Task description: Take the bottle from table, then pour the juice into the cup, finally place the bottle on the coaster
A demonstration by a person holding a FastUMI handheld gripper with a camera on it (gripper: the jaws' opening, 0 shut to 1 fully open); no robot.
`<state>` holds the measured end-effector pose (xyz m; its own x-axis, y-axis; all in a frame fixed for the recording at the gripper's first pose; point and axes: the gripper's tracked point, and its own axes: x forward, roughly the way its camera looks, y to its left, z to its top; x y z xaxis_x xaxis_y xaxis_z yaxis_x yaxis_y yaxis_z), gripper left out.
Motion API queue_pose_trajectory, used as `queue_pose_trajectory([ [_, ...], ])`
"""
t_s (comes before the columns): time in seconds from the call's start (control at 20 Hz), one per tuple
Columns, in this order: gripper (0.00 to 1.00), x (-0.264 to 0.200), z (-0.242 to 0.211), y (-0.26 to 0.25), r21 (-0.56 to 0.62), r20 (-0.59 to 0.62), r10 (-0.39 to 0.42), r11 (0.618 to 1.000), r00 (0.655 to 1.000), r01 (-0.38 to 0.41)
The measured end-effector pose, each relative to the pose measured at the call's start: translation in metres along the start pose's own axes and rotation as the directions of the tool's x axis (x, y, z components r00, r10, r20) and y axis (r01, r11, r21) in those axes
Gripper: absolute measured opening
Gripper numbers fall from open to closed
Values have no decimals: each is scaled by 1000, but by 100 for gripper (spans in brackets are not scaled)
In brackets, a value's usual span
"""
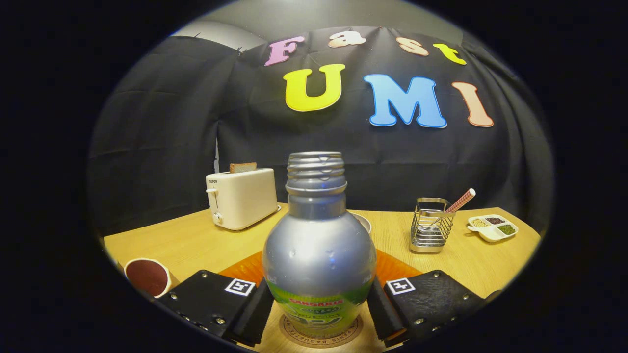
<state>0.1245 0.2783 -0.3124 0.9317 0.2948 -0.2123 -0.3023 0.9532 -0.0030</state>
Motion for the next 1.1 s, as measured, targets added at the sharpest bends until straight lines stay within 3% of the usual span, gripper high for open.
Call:
queue_pose_trajectory([
  [0.15, 89, -4, 6, -2, 13, 23, -2, 1000, 1000, 2],
  [0.2, 99, -8, 13, -5, 20, 43, -12, 1000, 999, 11],
  [0.4, 100, -39, 69, -12, 27, 150, -30, 999, 988, 27],
  [0.6, 99, -90, 127, -48, -24, 174, -176, 983, 969, 182],
  [1.1, 99, -175, 250, -133, 58, 194, -342, 940, 920, 337],
])
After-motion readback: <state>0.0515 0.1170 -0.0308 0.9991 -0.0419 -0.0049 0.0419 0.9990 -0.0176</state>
